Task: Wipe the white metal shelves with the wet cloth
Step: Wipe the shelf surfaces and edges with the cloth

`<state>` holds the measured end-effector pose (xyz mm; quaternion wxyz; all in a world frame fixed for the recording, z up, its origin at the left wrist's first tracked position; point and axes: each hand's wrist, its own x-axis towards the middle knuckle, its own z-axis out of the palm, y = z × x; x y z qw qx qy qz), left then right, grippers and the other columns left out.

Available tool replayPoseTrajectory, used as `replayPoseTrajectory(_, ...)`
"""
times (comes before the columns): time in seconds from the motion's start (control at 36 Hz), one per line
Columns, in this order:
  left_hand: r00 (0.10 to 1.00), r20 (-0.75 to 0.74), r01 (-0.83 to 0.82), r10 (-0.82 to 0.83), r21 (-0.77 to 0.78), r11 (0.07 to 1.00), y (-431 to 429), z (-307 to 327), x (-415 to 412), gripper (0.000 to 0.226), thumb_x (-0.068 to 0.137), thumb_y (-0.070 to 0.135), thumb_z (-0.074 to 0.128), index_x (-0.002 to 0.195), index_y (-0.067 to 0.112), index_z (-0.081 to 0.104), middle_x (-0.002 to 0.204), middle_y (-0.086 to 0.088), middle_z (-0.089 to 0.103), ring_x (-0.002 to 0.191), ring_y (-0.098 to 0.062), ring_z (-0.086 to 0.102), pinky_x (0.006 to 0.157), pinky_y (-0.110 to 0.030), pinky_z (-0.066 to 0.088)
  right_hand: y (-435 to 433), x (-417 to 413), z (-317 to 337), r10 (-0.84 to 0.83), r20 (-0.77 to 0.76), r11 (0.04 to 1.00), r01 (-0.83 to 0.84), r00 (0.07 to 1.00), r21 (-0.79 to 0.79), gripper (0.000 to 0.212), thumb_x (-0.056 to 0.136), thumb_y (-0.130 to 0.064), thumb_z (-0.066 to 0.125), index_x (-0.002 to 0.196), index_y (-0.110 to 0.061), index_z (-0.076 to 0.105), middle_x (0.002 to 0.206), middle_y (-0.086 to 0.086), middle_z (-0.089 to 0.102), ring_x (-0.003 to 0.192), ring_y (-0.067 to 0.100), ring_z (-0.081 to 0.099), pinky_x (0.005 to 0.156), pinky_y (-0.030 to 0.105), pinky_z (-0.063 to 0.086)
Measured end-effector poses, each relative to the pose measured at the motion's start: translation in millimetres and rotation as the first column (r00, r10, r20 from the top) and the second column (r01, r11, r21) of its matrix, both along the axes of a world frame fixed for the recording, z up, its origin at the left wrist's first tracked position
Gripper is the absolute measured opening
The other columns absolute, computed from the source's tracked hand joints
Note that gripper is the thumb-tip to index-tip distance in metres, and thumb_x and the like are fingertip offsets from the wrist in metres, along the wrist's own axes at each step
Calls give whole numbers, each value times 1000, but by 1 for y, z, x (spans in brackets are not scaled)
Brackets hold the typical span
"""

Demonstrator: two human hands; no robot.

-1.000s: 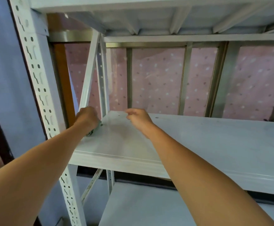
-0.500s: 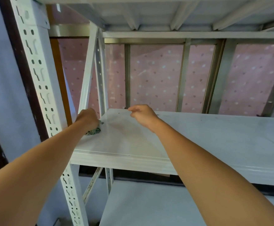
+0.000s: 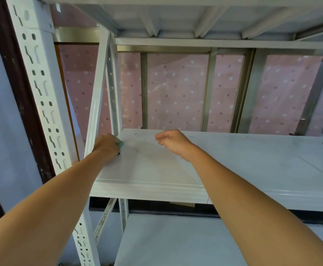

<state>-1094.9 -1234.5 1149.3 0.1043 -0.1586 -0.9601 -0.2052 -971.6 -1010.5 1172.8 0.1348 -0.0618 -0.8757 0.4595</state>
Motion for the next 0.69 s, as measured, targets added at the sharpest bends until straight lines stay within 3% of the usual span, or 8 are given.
replayPoseTrajectory(0.14, 999, -1, 39, -39, -49, 998, 10, 3, 4, 26, 93, 15, 56, 113, 8, 70, 117, -11, 65, 104, -31, 62, 91, -37, 54, 5, 12, -3, -17, 13, 1000, 17, 1000, 1, 30, 93, -11, 61, 120, -19, 72, 128, -3, 66, 118, 14, 58, 100, 27, 44)
replayPoseTrajectory(0.22, 997, 18, 69, -69, 25, 997, 13, -1, 1, 26, 93, 11, 54, 113, 9, 71, 121, -10, 64, 111, -33, 61, 95, -39, 51, 9, 17, -4, -36, 31, 999, 37, 999, -10, 28, 94, -13, 60, 118, -21, 72, 126, -5, 67, 110, 13, 58, 86, 25, 42)
replayPoseTrajectory(0.36, 990, 81, 107, -116, 111, 988, 18, -11, -11, 21, 92, 12, 59, 105, 6, 74, 120, -8, 68, 105, -30, 65, 92, -41, 56, 13, 22, -4, -72, 41, 997, 73, 997, -20, 27, 95, -17, 59, 115, -24, 74, 123, -7, 67, 105, 13, 58, 75, 25, 46)
replayPoseTrajectory(0.39, 991, 67, 111, -119, 107, 988, 20, -10, -6, 21, 93, 14, 59, 106, 7, 74, 120, -7, 68, 106, -29, 64, 94, -39, 54, 15, 22, -4, -83, 36, 996, 84, 996, -21, 25, 94, -17, 59, 111, -26, 75, 122, -7, 67, 107, 14, 59, 75, 26, 50)
replayPoseTrajectory(0.47, 991, 48, 122, -126, 87, 989, 28, -6, 4, 21, 94, 16, 57, 104, 8, 74, 120, -6, 68, 111, -28, 60, 95, -34, 50, 22, 21, -2, -151, -15, 988, 150, 988, -21, 25, 92, -15, 59, 102, -31, 75, 123, -5, 68, 116, 17, 60, 97, 33, 51)
replayPoseTrajectory(0.56, 987, 58, 146, -149, 64, 987, 38, -4, 12, 15, 93, 14, 56, 88, 12, 70, 113, -6, 70, 108, -27, 61, 88, -29, 49, 31, 26, 0, -252, -42, 967, 254, 967, 35, 37, 92, -9, 50, 119, -23, 72, 133, -1, 63, 124, 21, 56, 107, 32, 44)
replayPoseTrajectory(0.64, 987, 61, 148, -152, 59, 987, 53, -4, 19, 19, 91, 12, 57, 98, 9, 74, 116, -7, 70, 107, -27, 62, 94, -34, 51, 43, 34, 0, -298, -18, 938, 296, 954, 178, 47, 92, -7, 42, 130, -20, 66, 141, 3, 57, 126, 28, 53, 104, 33, 45)
replayPoseTrajectory(0.69, 988, 72, 135, -137, 35, 990, 64, -3, 27, 19, 91, 14, 60, 103, 8, 73, 114, -9, 69, 106, -28, 61, 92, -33, 51, 53, 40, -1, -312, 20, 917, 295, 950, 268, 41, 93, -9, 40, 123, -14, 68, 132, 7, 61, 116, 31, 57, 94, 33, 47)
